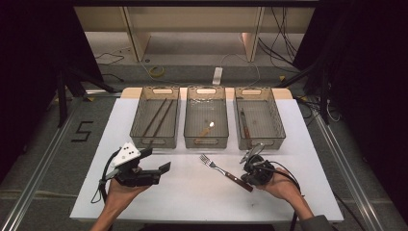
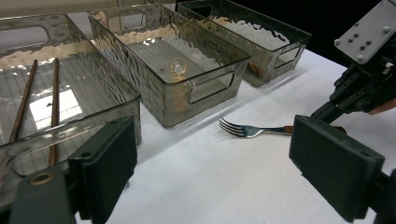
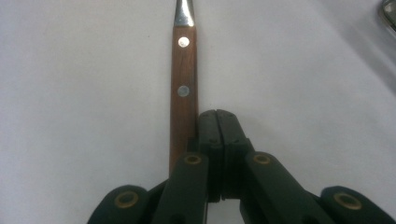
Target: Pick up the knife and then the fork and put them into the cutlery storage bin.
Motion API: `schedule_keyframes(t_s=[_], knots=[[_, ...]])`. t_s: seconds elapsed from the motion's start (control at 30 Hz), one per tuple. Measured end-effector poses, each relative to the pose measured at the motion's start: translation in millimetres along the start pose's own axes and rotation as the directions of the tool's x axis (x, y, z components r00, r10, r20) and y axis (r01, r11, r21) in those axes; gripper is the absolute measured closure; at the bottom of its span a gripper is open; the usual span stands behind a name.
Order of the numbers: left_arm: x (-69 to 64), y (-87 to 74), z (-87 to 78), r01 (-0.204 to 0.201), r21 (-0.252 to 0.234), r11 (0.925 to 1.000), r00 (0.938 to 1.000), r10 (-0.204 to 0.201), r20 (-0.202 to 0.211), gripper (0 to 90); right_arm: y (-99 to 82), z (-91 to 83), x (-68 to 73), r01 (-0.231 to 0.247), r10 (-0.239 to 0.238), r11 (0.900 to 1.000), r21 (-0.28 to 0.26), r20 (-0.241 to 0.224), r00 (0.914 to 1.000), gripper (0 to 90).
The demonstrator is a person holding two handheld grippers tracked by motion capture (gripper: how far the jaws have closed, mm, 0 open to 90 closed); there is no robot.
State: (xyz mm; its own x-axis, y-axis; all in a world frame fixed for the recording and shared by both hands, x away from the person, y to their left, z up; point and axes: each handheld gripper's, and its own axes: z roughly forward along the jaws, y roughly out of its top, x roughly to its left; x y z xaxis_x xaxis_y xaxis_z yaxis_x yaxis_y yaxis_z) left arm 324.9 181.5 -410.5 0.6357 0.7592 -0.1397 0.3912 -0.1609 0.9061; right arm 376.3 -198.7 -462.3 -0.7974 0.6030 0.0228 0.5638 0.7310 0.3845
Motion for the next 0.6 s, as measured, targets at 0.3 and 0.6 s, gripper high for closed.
schedule_keyframes(t_s=[0.3, 0.6], knots=[[0.1, -0.5, 1.4, -0.005, 0.007, 1.0, 1.0, 0.005, -0.001, 14.7, 12.5, -17.8, -3.2, -0.019, 0.02, 0.9981, -0.059, 0.016, 0.9997, 55.9], [0.8, -0.7, 1.1, -0.002, 0.007, 1.0, 1.0, 0.002, -0.001, 14.7, 36.2, -9.3, 8.1, 0.01, -0.01, 0.9999, -0.01, 0.005, 0.9999, 34.0]])
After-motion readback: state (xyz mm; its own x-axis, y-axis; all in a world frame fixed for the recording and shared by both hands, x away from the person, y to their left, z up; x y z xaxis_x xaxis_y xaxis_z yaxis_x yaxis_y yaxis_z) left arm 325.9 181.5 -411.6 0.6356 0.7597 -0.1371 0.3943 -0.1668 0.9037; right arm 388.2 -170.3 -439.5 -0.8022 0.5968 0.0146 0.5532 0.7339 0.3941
